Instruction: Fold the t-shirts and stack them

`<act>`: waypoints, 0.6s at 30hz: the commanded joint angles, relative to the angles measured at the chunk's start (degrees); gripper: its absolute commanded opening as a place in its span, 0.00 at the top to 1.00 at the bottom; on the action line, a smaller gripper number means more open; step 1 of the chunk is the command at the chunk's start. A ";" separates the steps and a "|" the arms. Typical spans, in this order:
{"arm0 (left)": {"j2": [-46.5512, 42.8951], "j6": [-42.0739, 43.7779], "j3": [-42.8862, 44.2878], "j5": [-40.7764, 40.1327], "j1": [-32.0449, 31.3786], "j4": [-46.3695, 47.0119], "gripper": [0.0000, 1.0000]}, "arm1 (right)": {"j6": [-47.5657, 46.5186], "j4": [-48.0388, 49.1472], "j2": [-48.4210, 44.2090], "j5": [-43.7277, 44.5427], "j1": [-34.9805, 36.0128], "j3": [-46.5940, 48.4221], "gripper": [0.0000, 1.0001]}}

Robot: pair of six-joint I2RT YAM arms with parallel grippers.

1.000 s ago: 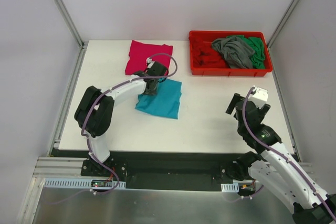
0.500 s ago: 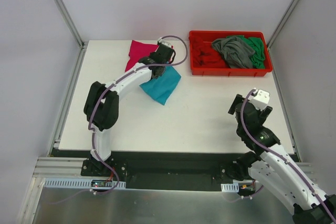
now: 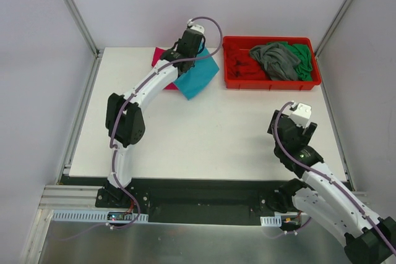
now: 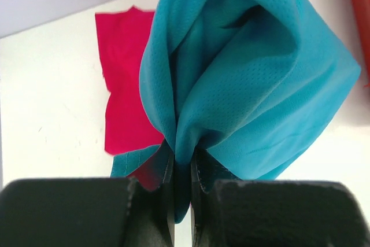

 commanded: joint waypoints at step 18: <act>8.42 -14.74 25.02 21.76 6.26 -2.18 1.00 | -0.89 3.05 1.89 2.35 -0.62 0.21 0.04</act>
